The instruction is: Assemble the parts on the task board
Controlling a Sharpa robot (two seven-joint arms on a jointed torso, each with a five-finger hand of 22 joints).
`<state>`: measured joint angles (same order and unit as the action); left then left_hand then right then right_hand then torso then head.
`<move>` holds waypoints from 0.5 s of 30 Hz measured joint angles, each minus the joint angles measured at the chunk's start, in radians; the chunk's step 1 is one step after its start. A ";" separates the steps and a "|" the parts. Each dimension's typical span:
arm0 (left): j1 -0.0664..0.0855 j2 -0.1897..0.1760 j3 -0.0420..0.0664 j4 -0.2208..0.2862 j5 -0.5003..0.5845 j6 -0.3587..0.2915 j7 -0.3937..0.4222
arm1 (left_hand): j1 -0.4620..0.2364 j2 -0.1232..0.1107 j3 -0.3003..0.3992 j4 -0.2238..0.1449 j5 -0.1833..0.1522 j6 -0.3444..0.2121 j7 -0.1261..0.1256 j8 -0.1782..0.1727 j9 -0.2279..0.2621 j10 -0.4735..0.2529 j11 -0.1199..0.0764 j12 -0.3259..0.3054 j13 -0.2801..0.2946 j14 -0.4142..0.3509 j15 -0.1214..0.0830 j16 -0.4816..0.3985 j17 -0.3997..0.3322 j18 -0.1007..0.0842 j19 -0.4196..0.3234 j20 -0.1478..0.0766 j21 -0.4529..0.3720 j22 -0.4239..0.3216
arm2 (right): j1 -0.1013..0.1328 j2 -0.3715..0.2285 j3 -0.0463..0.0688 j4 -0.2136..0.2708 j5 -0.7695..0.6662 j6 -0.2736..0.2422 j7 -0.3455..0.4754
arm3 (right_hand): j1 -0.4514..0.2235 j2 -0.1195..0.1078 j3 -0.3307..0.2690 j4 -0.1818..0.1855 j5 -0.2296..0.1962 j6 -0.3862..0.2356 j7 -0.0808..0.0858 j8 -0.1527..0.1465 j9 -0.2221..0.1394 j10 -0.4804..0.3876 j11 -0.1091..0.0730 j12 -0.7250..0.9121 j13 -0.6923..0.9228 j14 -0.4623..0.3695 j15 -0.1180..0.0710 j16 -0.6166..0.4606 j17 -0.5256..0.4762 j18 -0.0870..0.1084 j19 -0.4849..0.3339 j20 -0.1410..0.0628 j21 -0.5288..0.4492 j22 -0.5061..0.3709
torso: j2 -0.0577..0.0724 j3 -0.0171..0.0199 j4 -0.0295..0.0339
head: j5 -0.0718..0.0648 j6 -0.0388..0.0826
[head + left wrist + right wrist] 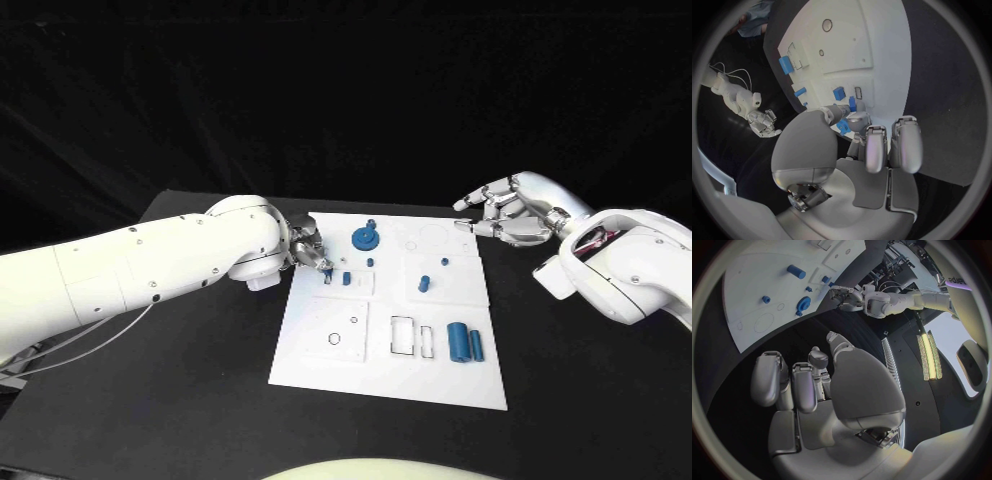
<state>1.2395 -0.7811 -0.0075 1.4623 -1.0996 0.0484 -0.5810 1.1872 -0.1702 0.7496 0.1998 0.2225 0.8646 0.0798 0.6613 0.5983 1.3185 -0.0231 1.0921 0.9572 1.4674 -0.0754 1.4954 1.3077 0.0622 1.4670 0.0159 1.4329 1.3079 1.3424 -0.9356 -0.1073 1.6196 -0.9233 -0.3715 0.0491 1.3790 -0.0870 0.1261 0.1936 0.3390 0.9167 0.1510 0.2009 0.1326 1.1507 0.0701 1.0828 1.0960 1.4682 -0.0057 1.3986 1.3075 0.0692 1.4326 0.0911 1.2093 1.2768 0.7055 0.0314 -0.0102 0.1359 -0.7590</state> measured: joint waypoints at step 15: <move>-0.027 0.008 -0.002 0.004 -0.094 -0.028 0.018 | -0.005 -0.016 0.014 -0.014 -0.004 0.000 0.000 0.004 0.002 0.009 -0.001 0.006 0.003 -0.004 -0.004 0.000 0.000 0.000 0.000 0.000 0.000 0.000 | -0.001 -0.003 0.000 0.003 0.000 0.000 0.000 | 0.000 0.000 0.000 0.000 0.000 0.000 0.000 0.000 0.000 0.000 0.000 0.000 0.000 0.000 0.000 0.000 0.000 0.000 0.000 0.000 0.000 0.000 | 0.001 0.0010 -0.0016 | 0.001 -0.005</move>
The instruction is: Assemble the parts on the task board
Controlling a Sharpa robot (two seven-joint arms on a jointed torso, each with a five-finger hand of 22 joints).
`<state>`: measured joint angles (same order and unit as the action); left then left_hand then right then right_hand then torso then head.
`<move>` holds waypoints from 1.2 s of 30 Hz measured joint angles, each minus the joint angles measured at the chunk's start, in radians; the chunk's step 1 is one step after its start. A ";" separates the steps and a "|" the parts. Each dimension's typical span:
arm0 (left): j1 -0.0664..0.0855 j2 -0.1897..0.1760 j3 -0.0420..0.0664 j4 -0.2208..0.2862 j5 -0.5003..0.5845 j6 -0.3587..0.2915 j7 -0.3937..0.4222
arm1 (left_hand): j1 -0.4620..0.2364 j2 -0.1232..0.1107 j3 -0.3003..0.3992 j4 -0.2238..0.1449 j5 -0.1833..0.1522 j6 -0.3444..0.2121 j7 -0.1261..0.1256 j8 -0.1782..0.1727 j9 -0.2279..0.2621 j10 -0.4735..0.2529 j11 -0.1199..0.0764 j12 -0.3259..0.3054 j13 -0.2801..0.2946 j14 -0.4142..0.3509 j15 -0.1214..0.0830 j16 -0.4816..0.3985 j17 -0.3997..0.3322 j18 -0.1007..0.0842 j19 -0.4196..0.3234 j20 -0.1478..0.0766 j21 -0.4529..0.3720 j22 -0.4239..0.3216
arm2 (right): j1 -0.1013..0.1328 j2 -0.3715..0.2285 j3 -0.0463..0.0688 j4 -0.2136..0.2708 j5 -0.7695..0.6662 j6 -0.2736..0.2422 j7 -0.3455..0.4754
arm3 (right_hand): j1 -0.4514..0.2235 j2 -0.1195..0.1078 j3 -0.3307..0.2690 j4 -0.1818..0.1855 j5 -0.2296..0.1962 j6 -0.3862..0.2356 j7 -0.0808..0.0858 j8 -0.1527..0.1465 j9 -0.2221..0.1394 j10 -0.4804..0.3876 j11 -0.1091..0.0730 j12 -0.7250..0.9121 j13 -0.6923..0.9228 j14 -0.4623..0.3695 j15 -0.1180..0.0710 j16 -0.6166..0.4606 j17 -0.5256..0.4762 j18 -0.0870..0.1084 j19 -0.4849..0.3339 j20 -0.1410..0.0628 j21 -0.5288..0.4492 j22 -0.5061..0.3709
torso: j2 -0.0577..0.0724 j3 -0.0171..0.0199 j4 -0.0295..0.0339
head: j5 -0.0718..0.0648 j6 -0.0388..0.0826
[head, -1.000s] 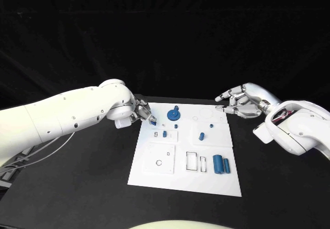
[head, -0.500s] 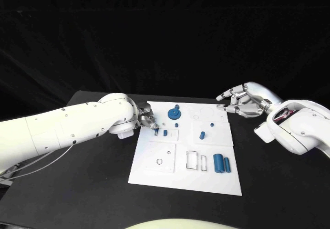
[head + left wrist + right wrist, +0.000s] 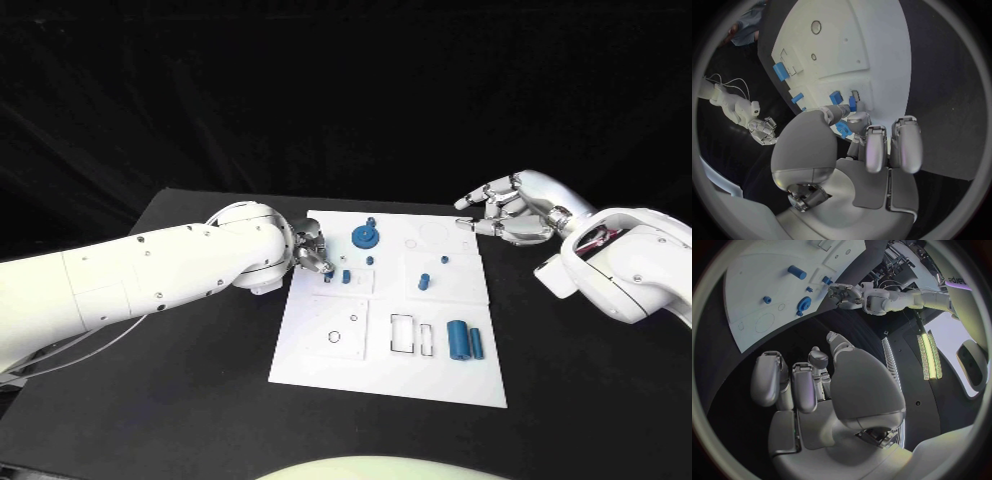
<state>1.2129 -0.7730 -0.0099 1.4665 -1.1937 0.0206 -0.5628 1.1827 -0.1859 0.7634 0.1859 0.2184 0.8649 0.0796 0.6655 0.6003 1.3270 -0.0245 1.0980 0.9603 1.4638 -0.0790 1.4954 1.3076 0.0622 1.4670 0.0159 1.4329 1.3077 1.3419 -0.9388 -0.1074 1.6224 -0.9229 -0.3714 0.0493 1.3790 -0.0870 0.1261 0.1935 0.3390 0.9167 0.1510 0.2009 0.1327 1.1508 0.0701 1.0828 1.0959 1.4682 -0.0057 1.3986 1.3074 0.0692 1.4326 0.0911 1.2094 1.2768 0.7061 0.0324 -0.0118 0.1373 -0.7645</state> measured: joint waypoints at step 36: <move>-0.005 -0.012 0.001 0.019 -0.032 0.043 -0.020 | -0.007 -0.006 0.013 -0.013 0.000 0.002 -0.002 0.004 0.003 0.004 -0.003 0.000 -0.002 0.004 -0.004 0.000 0.000 0.000 0.000 0.000 0.004 0.000 | -0.002 0.000 0.000 -0.003 0.001 0.001 0.000 | 0.000 0.000 0.000 0.000 0.000 0.000 0.000 0.000 0.000 0.001 0.001 0.000 0.000 0.000 0.000 0.000 0.000 0.000 0.000 0.000 0.000 0.000 | -0.001 -0.0010 0.0012 | 0.004 -0.010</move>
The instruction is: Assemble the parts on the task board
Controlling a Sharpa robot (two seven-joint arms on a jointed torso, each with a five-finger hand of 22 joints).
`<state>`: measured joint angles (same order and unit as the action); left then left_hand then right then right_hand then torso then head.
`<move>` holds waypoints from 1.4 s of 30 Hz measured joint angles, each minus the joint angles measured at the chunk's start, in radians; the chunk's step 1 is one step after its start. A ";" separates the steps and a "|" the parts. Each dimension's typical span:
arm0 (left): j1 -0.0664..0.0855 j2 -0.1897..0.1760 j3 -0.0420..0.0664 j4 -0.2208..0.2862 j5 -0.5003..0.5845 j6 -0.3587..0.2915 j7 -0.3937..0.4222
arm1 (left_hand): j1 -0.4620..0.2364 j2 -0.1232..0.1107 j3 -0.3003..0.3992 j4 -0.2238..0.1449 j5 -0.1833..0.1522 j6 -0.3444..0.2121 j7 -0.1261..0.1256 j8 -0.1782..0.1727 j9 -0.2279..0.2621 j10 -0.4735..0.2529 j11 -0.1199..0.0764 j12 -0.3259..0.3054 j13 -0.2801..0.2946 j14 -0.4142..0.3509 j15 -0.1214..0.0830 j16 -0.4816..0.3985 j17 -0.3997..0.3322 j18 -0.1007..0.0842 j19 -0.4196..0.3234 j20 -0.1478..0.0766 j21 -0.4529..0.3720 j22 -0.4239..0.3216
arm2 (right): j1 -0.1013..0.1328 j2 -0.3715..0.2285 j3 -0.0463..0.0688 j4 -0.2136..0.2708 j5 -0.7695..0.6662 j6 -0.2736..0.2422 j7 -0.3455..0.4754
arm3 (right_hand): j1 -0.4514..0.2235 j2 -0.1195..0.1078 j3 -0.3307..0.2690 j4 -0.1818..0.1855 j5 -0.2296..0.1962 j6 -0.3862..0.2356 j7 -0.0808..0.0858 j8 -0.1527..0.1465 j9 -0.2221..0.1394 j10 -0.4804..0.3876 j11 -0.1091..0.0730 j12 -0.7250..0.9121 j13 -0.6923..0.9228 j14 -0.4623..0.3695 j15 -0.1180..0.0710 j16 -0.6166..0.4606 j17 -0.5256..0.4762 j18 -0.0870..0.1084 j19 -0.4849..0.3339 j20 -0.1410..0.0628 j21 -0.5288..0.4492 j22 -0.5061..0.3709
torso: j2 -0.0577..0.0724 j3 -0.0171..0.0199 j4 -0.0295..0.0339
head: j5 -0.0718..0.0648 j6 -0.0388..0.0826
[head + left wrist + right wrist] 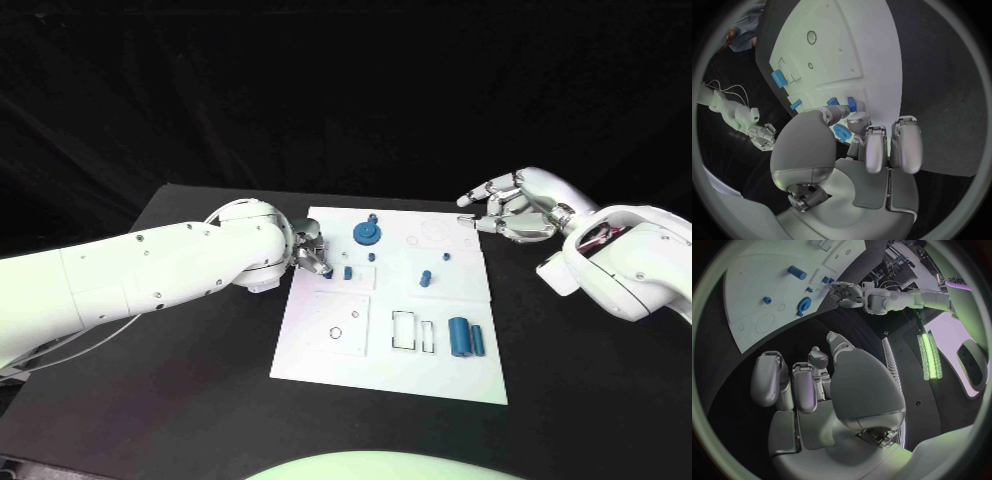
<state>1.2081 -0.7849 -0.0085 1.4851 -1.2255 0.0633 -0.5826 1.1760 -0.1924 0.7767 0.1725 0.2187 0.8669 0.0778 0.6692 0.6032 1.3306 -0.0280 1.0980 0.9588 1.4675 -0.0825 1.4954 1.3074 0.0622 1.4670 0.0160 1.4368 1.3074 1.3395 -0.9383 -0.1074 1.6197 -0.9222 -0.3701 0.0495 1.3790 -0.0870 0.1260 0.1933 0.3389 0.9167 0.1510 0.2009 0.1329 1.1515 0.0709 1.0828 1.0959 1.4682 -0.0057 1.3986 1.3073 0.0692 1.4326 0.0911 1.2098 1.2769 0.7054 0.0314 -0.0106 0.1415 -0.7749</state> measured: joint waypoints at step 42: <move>0.003 0.022 0.003 -0.032 0.050 0.004 -0.027 | -0.068 -0.027 -0.050 -0.050 0.000 0.038 -0.033 0.000 0.047 0.036 -0.029 -0.023 -0.026 0.000 -0.022 0.000 0.001 0.000 -0.004 -0.018 0.008 0.000 | -0.002 -0.005 0.000 0.003 0.000 0.000 0.000 | 0.000 0.000 0.000 0.000 0.000 0.000 0.000 0.000 -0.001 -0.003 -0.003 0.000 0.000 0.000 0.000 0.000 0.001 0.000 0.000 0.000 0.000 0.000 | -0.001 0.0013 -0.0012 | -0.002 -0.008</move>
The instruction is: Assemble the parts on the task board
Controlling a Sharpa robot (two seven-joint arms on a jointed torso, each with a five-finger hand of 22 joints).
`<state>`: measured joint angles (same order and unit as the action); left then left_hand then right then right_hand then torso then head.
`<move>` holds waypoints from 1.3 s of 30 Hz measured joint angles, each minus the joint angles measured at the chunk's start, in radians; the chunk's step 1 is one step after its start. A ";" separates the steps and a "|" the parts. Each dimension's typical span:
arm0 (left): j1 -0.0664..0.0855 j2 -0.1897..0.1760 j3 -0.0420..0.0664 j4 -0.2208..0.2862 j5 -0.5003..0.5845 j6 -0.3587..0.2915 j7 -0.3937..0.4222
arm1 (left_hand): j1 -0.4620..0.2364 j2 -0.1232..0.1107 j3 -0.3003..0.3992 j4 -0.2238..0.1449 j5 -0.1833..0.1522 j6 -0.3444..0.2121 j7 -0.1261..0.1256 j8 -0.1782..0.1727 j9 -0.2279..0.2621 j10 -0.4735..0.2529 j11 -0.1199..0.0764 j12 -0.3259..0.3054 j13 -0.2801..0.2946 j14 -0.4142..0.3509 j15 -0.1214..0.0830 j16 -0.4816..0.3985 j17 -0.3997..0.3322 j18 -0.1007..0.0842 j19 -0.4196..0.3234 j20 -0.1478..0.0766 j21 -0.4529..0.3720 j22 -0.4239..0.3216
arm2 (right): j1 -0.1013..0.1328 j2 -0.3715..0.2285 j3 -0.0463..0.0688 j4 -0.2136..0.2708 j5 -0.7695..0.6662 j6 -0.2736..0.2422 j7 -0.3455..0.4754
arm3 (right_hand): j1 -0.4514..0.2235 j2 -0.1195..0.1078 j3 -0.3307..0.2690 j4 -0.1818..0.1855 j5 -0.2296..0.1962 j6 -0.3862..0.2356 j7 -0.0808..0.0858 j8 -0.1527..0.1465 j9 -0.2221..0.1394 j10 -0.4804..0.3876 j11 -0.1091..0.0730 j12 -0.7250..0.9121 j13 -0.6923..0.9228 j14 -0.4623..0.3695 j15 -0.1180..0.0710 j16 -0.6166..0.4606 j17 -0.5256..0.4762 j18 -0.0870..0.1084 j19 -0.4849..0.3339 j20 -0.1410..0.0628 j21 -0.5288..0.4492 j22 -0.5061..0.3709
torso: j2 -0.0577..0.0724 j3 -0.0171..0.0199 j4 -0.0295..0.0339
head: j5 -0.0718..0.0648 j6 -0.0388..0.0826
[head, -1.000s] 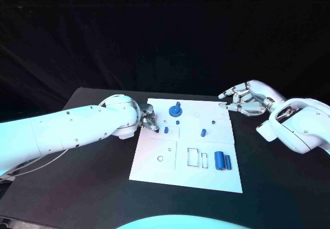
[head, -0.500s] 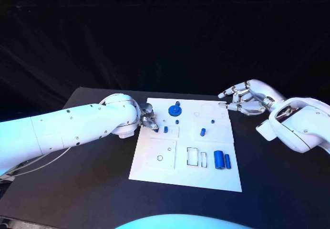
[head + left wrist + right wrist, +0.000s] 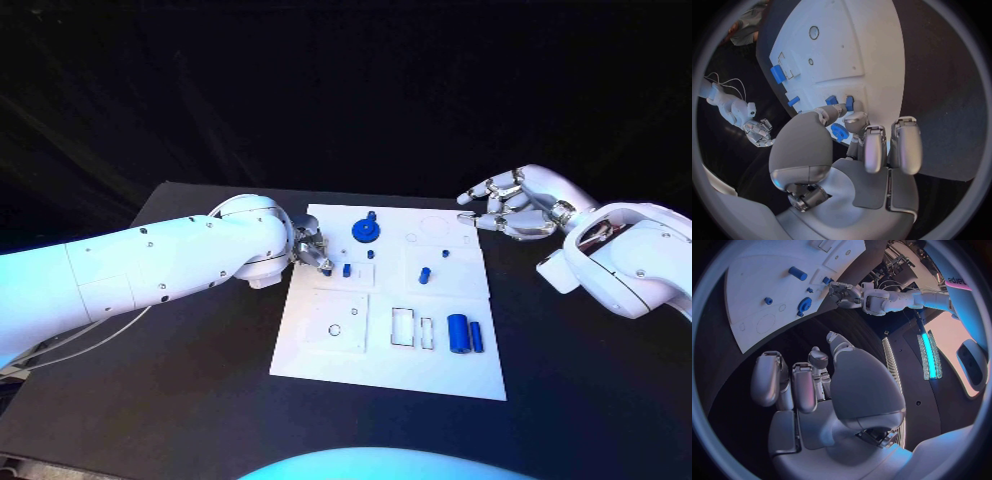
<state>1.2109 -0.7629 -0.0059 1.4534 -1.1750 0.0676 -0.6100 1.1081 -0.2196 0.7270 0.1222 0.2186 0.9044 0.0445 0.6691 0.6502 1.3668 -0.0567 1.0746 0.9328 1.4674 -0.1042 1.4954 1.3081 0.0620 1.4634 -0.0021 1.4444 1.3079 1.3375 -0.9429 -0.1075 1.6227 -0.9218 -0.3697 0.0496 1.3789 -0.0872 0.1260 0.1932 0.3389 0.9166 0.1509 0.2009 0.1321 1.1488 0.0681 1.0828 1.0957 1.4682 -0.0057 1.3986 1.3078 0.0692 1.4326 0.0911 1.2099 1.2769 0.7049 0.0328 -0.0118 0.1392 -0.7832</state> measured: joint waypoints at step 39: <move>-0.003 -0.030 0.014 0.017 0.038 -0.043 -0.005 | -0.048 0.070 -0.506 0.171 0.000 0.041 -0.014 -0.071 0.045 -0.050 0.016 -0.053 -0.067 0.000 0.000 0.000 0.000 0.000 0.004 -0.003 -0.008 0.000 | 0.000 -0.003 0.000 0.000 0.000 -0.001 0.000 | -0.008 0.000 -0.003 0.003 0.000 0.000 0.000 0.000 -0.001 -0.003 0.004 0.000 -0.004 0.000 0.000 -0.004 0.000 0.000 0.000 0.000 -0.005 -0.006 | -0.001 -0.0012 0.0012 | -0.008 0.008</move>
<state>1.2078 -0.7927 0.0085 1.4708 -1.1370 0.0248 -0.6149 1.0598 -0.1494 0.2213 0.2935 0.2187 0.9459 0.0307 0.5982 0.6951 1.3171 -0.0403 1.0217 0.8662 1.4676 -0.1038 1.4954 1.3077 0.0620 1.4670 -0.0055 1.4367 1.3075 1.3375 -0.9456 -0.1075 1.6226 -0.9215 -0.3702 0.0495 1.3711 -0.0871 0.1230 0.1961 0.3389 0.9165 0.1509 0.2009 0.1312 1.1454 0.0719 1.0828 1.0914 1.4682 -0.0057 1.3945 1.3075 0.0692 1.4326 0.0911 1.2053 1.2713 0.7042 0.0316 -0.0106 0.1312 -0.7749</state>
